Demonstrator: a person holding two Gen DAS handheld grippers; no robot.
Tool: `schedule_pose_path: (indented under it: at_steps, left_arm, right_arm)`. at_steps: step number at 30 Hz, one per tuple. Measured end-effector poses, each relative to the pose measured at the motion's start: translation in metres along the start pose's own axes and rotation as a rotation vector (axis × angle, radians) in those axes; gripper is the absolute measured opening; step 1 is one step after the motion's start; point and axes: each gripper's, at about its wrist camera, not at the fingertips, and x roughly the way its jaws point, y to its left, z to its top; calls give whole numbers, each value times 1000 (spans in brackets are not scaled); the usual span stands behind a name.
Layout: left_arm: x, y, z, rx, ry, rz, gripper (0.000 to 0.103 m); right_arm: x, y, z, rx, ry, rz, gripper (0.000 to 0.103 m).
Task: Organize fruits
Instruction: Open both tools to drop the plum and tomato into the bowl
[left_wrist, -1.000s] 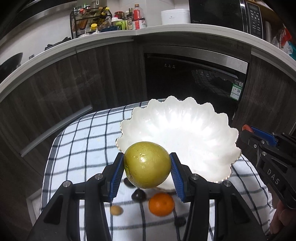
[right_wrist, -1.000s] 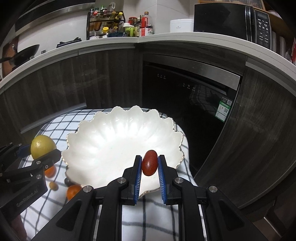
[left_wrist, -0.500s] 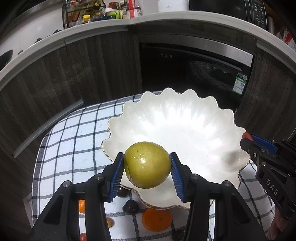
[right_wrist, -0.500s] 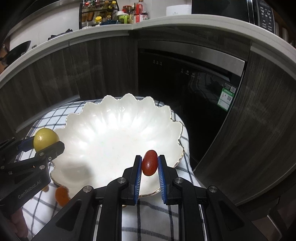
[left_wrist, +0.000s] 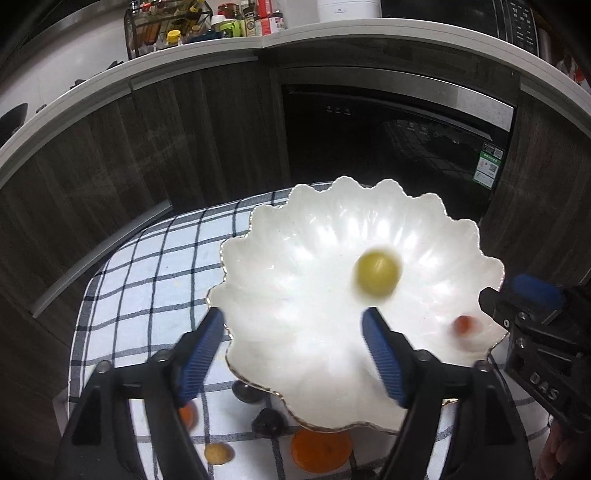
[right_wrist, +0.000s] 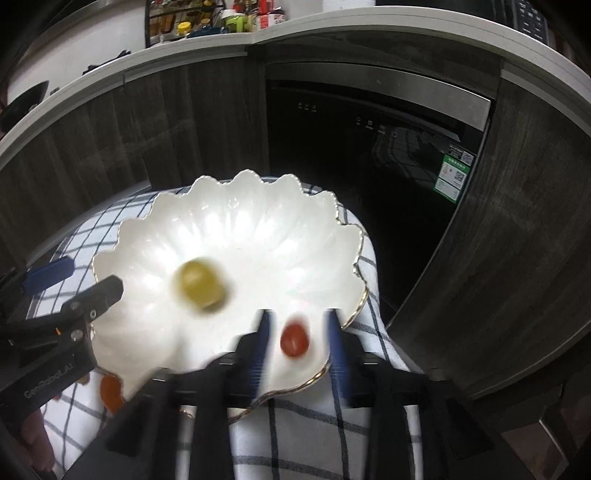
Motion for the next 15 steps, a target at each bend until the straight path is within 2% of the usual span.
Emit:
schedule_pose_path:
  at_steps: [1, 2, 4, 7, 15]
  left_arm:
    - [-1, 1, 0, -2, -5, 3, 86]
    - [-3, 1, 0, -4, -12, 8, 88]
    - [-5, 2, 1, -6, -17, 13, 96]
    - [-8, 3, 1, -14, -18, 17, 100]
    - [-15, 10, 0, -23, -19, 22, 101]
  right_arm:
    - [-3, -2, 1, 13, -12, -9, 67]
    - [-5, -3, 1, 21, -24, -17, 75]
    - [-9, -5, 2, 30, -45, -31, 80]
    - [-12, -5, 4, 29, -52, -32, 80]
    - [-20, -2, 9, 23, -68, -40, 80]
